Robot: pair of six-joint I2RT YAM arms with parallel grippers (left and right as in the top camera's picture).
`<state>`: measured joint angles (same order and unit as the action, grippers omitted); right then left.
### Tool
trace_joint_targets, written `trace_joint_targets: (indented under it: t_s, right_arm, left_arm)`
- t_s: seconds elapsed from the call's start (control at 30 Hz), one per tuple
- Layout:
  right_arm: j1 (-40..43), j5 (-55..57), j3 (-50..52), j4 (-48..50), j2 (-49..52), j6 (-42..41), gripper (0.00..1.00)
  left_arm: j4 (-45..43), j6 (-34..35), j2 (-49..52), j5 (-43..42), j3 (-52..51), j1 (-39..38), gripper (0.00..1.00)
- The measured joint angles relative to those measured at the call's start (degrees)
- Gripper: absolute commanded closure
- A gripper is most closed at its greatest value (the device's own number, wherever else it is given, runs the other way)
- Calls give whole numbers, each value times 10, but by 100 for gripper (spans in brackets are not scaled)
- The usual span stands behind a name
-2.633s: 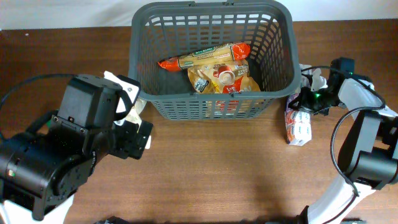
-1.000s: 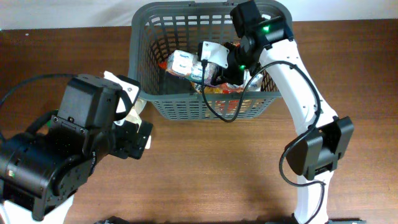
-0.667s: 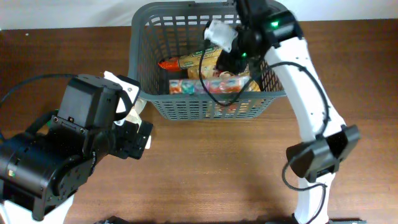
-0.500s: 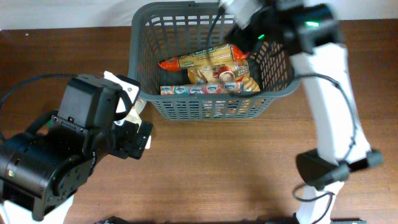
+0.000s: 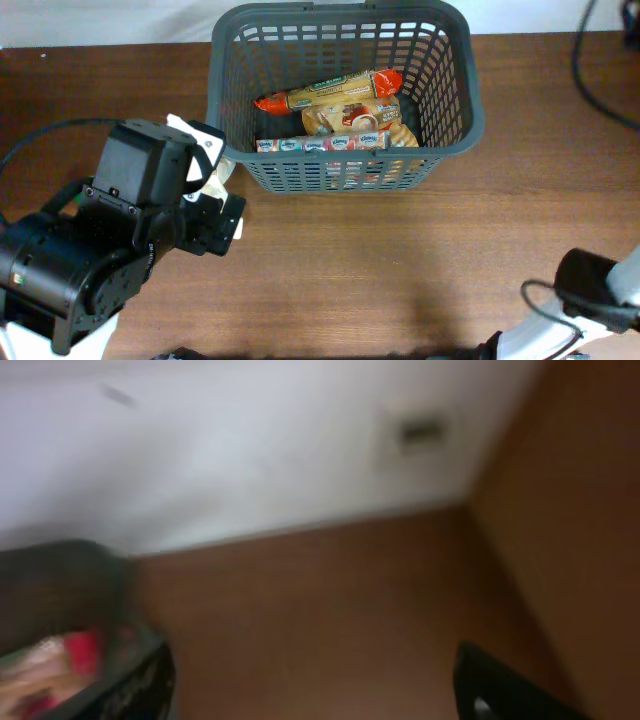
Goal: Pack container
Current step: 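Retract the right gripper to the right side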
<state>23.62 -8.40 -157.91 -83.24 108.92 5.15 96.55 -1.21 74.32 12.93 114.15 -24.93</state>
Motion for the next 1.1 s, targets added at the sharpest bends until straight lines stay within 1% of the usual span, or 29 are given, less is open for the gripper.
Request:
trace_joint_targets:
  t_s: [0.03, 0.2, 0.3, 0.57, 0.97, 1.1]
  right_arm:
    - [17, 0, 9, -9, 9, -9, 1]
    - [77, 0, 78, -34, 48, -36, 1]
    - [87, 0, 125, -35, 50, -40, 1]
    - [88, 0, 198, -35, 50, -45, 1]
    - [88, 0, 217, -35, 50, -47, 1]
    - [88, 0, 217, -35, 50, -47, 1]
  left_arm:
    - [0, 0, 0, 0, 0, 0, 1]
    - [-3, 0, 0, 0, 0, 0, 1]
    - [0, 0, 0, -3, 0, 0, 1]
    - [0, 0, 0, -11, 0, 0, 1]
    - [-1, 0, 0, -11, 0, 0, 1]
    - [-47, 0, 0, -16, 0, 0, 1]
